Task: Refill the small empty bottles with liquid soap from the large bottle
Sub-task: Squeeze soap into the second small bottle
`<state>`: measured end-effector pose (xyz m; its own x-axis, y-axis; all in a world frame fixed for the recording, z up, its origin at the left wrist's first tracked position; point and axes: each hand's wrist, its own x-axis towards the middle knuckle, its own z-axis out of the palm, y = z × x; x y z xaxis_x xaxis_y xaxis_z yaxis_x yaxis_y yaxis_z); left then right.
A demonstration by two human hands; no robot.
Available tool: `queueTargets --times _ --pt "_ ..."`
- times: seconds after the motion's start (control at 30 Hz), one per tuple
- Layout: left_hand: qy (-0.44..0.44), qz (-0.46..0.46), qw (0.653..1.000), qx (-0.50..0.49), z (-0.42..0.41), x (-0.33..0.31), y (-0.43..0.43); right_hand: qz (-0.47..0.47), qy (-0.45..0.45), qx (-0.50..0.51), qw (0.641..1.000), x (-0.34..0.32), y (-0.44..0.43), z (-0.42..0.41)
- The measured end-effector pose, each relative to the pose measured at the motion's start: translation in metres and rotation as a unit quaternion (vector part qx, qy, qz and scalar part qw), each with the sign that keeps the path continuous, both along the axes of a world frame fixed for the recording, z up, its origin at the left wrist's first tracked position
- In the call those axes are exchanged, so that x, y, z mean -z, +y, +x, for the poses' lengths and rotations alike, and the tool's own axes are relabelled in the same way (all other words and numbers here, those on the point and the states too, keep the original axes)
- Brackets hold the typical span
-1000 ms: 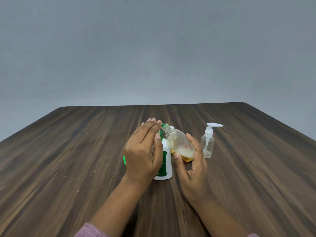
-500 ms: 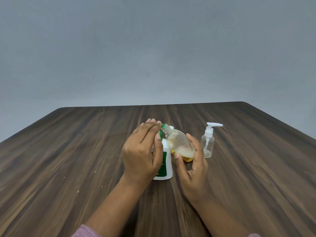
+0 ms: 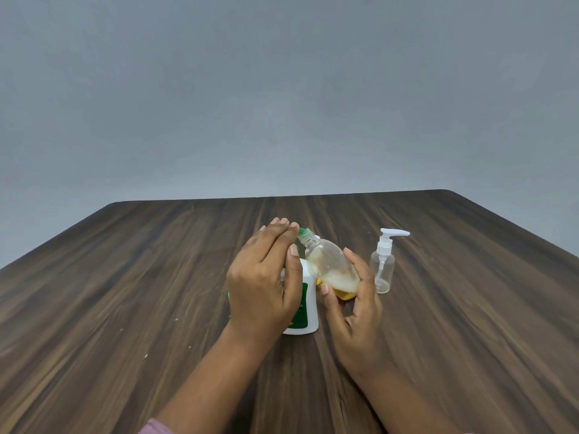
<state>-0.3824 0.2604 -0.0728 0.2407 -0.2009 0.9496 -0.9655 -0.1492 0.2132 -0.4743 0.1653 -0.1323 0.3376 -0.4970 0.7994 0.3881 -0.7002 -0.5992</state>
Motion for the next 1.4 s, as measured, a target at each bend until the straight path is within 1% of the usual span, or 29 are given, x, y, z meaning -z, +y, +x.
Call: queueTargets --times 0.23,0.33,0.6,0.87,1.07,1.17,1.4 --pt "0.012 -0.004 1.0 0.012 0.002 0.009 0.0 -0.009 0.006 0.014 1.0 0.0 0.0 0.0" --pt "0.017 -0.005 1.0 0.014 0.0 0.006 0.0 -0.004 0.003 0.006 1.0 0.0 0.0 -0.001" --pt "-0.016 0.021 1.0 -0.008 0.004 -0.008 0.002 0.021 -0.009 -0.02 1.0 0.001 0.001 0.002" --pt "-0.003 0.005 1.0 -0.004 0.005 0.007 0.0 0.013 -0.004 -0.009 1.0 0.001 0.0 0.002" --pt "-0.008 0.012 1.0 0.001 0.003 -0.002 0.002 0.021 -0.007 -0.021 1.0 0.0 0.001 0.001" --pt "-0.019 0.027 0.999 -0.012 0.003 -0.009 0.003 0.026 -0.01 -0.028 0.999 0.0 0.002 0.001" --pt "0.0 0.015 1.0 -0.004 0.002 0.001 0.001 0.016 -0.008 -0.018 1.0 0.0 0.001 0.001"
